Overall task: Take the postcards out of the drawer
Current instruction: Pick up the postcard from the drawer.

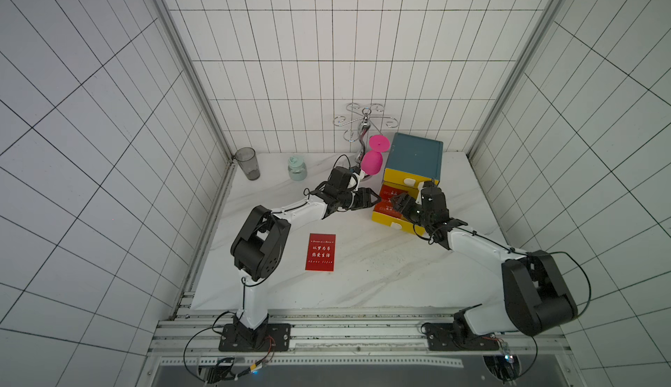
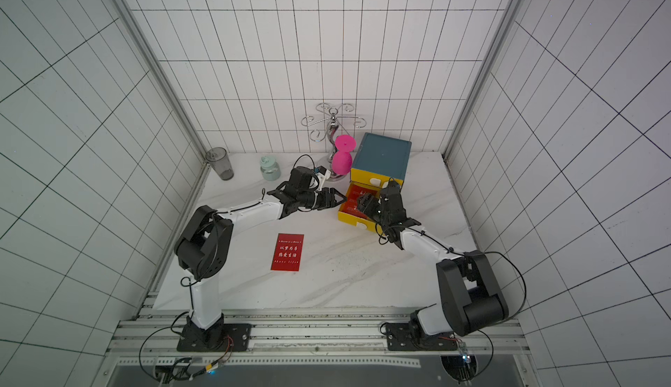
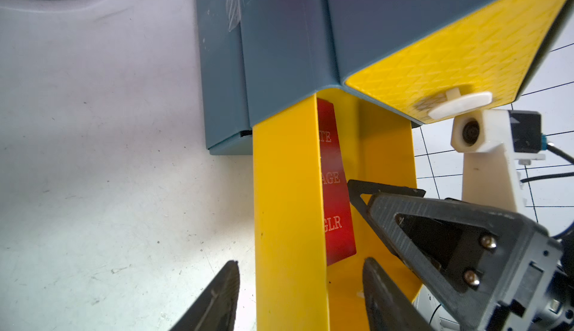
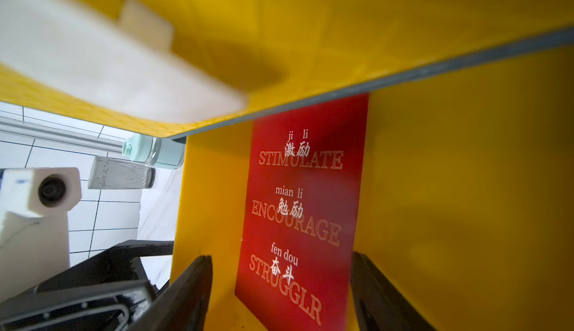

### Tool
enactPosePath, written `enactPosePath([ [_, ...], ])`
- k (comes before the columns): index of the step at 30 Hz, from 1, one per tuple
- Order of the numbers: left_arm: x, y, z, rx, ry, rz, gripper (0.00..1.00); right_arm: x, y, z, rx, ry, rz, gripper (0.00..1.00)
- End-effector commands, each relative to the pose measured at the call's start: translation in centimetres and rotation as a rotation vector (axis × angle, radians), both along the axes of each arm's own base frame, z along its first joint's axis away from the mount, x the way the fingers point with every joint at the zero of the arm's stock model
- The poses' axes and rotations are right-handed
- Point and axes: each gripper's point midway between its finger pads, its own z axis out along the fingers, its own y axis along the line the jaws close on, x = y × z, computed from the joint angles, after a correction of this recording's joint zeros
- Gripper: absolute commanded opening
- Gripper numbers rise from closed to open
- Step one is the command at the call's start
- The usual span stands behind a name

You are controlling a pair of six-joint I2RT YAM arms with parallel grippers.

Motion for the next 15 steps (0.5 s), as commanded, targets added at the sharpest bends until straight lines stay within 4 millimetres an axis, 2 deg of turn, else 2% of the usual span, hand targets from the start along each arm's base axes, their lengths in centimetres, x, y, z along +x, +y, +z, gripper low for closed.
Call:
enactPosePath([
  [1, 0.5, -0.8, 1.1, -0.026, -0.040, -0.012, 0.62, -0.2, 0.6, 1.1, 0.053, -0.051, 0.033, 0.72],
  [15, 0.5, -0.9, 0.9, -0.027, -0.035, -0.011, 0.62, -0.2, 0.1, 2.7, 0.110, -0.113, 0.020, 0.68],
])
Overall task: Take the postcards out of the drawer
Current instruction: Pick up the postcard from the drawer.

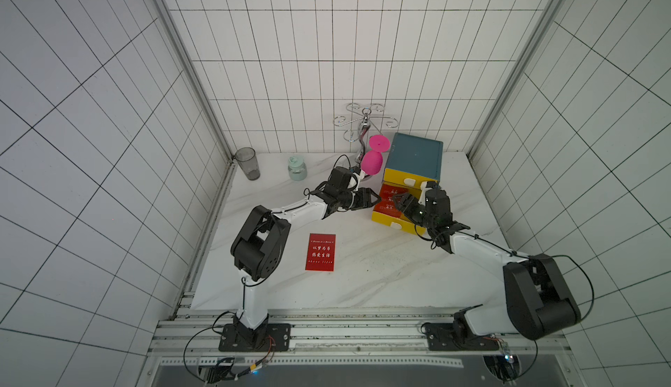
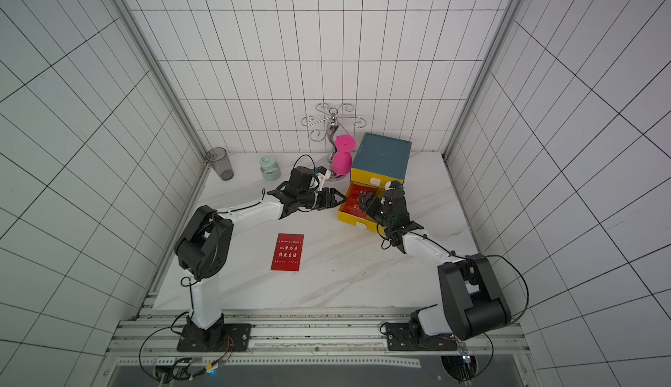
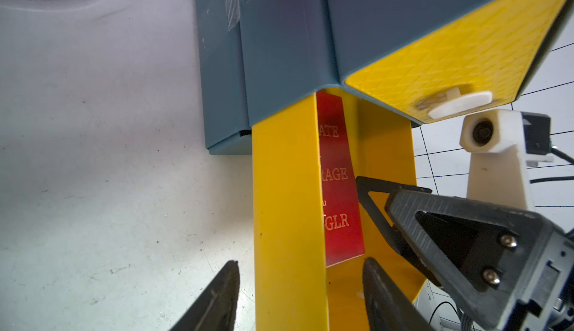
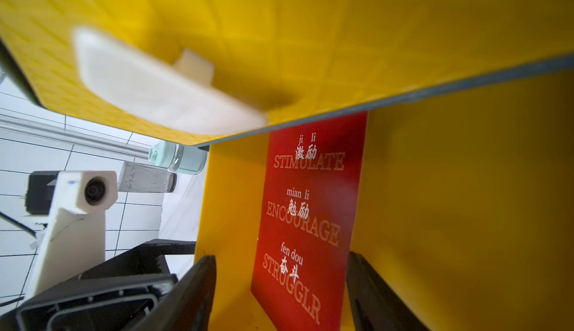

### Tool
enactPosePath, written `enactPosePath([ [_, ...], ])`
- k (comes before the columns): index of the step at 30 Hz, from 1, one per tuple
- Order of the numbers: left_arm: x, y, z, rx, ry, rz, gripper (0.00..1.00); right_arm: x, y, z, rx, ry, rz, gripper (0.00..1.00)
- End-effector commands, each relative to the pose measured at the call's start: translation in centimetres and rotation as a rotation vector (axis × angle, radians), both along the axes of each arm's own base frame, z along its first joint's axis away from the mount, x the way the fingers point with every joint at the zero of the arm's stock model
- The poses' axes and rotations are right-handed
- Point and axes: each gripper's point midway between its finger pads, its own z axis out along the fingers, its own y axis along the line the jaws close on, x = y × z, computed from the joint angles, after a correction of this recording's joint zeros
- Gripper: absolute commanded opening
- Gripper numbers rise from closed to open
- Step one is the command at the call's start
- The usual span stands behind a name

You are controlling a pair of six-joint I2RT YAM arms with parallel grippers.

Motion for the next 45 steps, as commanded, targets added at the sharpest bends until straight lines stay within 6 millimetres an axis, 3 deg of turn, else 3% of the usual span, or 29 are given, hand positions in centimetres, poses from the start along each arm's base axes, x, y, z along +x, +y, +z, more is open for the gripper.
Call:
enactPosePath([
  [1, 0.5, -0.8, 1.0, -0.026, -0.037, -0.010, 0.62, -0.2, 0.2, 1.4, 0.047, -0.049, 0.018, 0.68],
  [18, 0.6, -0.8, 1.1, -0.033, -0.037, -0.007, 0.62, 0.2, -0.2, -0.1, 0.081, -0.001, -0.017, 0.53],
  [33, 0.8, -0.5, 1.2, -0.032, -0.035, 0.006, 0.62, -0.2, -1.7, -2.0, 0.049, 0.072, -0.088, 0.13],
  [39, 1.1, 0.1, 2.4, -0.045, -0.037, 0.037, 0.66, -0.3, -2.0, -1.7, 0.054, 0.079, -0.102, 0.00],
  [45, 1.7, 1.6, 5.2, -0.073, -0.079, 0.073, 0.67, -0.5, -2.4, 0.5, 0.054, 0.067, -0.108, 0.00],
])
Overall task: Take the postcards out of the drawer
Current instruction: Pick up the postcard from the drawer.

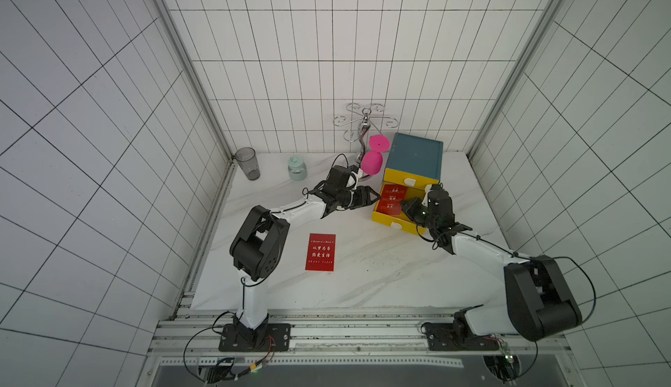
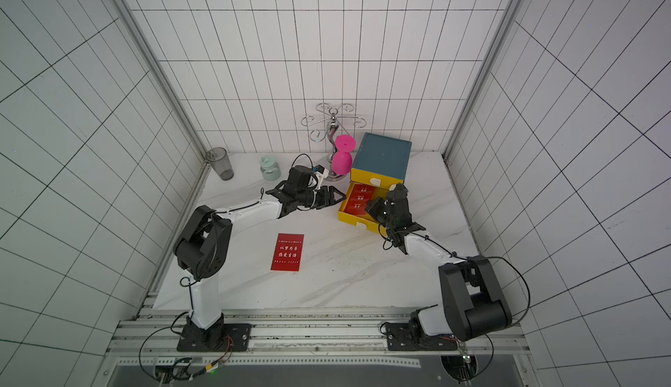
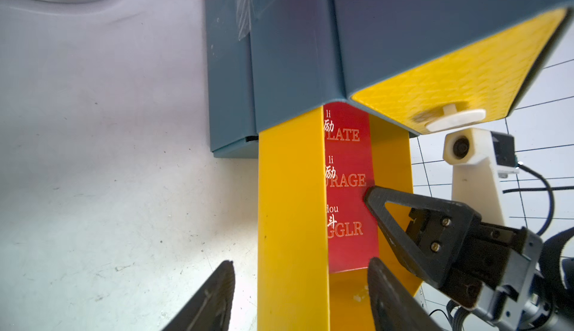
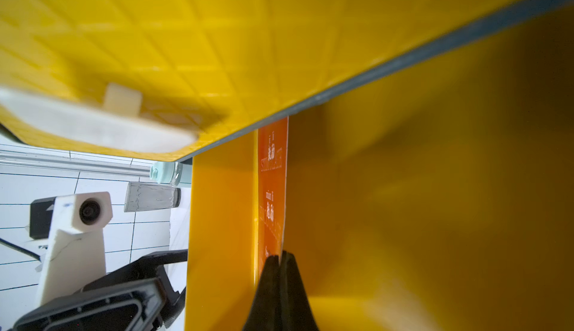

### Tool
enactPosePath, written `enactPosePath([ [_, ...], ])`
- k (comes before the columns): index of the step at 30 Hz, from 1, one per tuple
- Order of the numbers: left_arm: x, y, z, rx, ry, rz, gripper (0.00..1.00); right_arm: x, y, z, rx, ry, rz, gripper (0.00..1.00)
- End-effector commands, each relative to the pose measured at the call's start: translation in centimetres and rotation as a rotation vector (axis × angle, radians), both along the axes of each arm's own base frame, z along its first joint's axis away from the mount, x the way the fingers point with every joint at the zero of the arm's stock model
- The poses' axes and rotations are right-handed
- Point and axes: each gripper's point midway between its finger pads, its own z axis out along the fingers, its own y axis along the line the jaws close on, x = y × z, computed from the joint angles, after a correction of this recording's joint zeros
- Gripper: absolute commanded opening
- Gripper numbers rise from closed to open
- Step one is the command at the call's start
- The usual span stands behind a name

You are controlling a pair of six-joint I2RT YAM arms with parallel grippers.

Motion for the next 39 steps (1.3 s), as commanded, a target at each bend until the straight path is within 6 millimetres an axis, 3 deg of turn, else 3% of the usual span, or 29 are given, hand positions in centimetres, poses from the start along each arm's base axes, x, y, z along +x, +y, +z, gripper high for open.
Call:
enactPosePath([
  [1, 0.9, 1.0, 4.8, -0.052, -0.099, 0.038, 0.68, -0.2, -0.9, 2.0, 0.001, -0.013, -0.026, 0.00],
  [11, 1.6, 3.8, 7.2, -0.068, -0.135, 0.096, 0.70, -0.8, -2.5, 7.5, 0.104, -0.062, -0.052, 0.00],
  [16, 1.0, 4.5, 7.3, -0.074, -0.122, 0.096, 0.70, -1.7, -2.2, 8.5, 0.162, -0.059, -0.017, 0.00],
  [23, -1.2, 5.2, 7.1, -0.083, -0.097, 0.061, 0.69, -4.3, -0.3, 9.7, 0.253, -0.054, 0.124, 0.00],
  [33, -5.7, 5.5, 6.6, -0.162, -0.046, -0.040, 0.69, -9.1, 1.9, 8.8, 0.329, -0.050, 0.305, 0.00],
  [39, -6.5, 4.8, 7.1, -0.308, -0.021, -0.061, 0.65, -10.5, 2.8, 8.0, 0.381, -0.072, 0.353, 0.00],
])
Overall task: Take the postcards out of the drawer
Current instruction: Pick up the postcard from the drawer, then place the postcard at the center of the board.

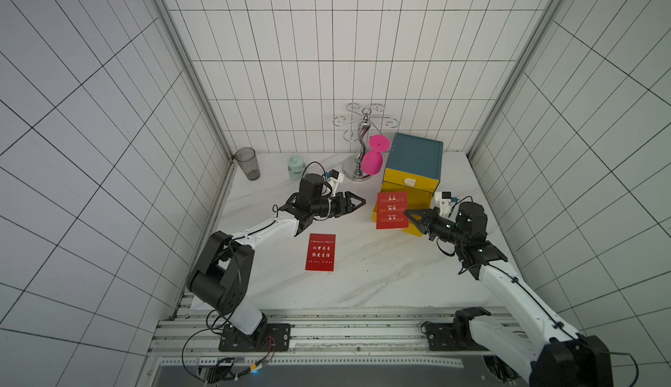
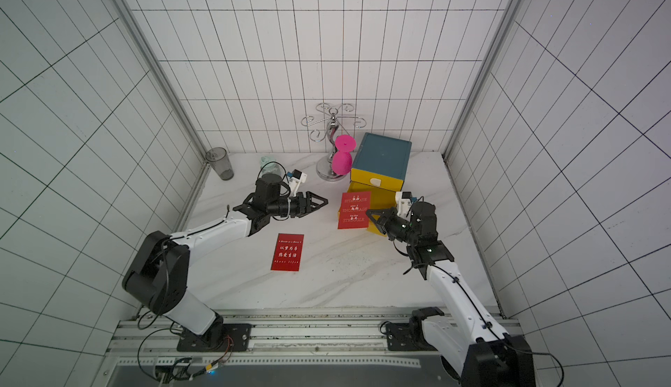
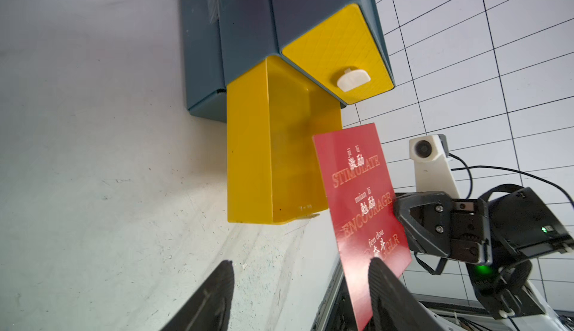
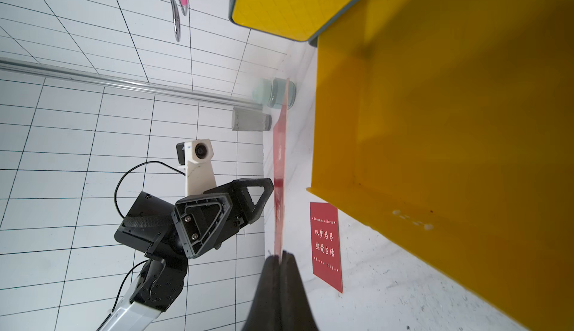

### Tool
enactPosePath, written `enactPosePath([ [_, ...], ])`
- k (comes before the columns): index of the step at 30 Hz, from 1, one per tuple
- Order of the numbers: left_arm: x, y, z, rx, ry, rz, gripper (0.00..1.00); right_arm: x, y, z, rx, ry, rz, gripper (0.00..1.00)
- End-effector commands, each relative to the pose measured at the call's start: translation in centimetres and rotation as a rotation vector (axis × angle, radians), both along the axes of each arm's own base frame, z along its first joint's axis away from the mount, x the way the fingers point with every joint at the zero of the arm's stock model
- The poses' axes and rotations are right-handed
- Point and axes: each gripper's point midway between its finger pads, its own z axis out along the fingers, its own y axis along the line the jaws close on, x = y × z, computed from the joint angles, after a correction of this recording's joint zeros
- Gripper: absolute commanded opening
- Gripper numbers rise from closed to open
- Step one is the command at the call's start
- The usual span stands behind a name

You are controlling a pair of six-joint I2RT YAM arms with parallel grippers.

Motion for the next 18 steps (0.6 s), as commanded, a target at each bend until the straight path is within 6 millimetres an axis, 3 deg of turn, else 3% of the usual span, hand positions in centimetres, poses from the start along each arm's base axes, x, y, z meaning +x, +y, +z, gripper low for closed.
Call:
enactPosePath([
  [1, 0.0, -0.8, 2.5, -0.140, -0.026, -0.029, 0.64, -1.1, 1.0, 0.9, 0.049, -0.062, 0.058, 0.00],
  [7, -0.2, -1.7, 2.8, -0.264, 0.001, -0.048, 0.58, -1.6, 2.0, 1.3, 0.060, -0.087, 0.103, 0.00],
  [18, -0.1, -2.7, 1.2, -0.303, 0.058, -0.067, 0.48, -1.9, 3.8, 0.8, 0.079, -0.088, 0.161, 0.00],
])
